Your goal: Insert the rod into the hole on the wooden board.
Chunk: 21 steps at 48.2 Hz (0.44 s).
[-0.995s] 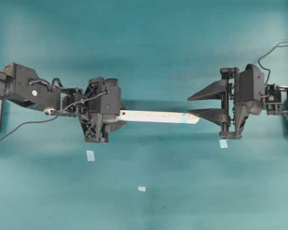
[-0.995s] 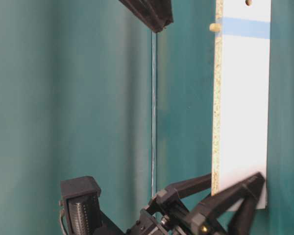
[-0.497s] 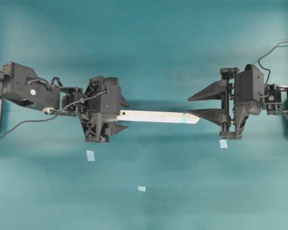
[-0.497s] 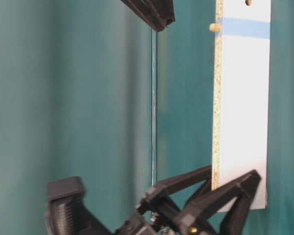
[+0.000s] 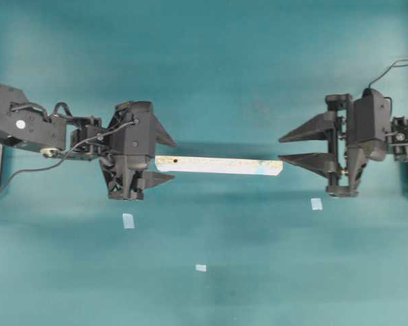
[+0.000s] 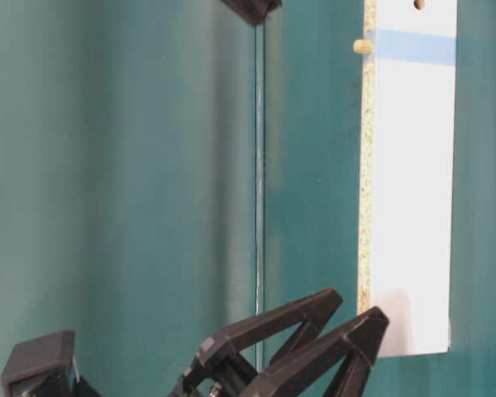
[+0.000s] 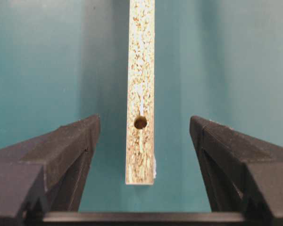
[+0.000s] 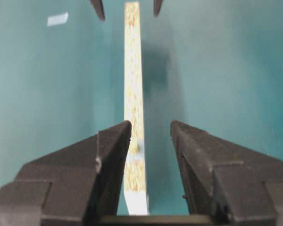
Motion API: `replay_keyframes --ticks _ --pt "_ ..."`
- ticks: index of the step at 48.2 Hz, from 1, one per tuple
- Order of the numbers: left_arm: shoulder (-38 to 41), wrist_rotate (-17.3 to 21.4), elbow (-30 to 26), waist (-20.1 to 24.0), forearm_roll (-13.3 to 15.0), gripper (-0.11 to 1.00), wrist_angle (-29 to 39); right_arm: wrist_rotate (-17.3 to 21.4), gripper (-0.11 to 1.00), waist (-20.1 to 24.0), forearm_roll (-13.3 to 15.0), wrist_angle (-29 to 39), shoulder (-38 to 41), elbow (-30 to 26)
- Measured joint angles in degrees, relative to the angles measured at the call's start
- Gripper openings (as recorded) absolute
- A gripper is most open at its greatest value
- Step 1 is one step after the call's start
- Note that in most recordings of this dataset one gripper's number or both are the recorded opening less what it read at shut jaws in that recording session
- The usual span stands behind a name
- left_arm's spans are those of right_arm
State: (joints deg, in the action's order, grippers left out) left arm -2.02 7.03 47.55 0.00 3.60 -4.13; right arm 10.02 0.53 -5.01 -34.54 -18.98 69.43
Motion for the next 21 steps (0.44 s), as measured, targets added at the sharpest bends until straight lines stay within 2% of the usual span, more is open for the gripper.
replay_keyframes --ticks 21 --pt "-5.27 0.00 2.81 0.09 0.00 0.84 -0.26 0.18 0.51 0.00 0.00 12.22 -10.02 2.20"
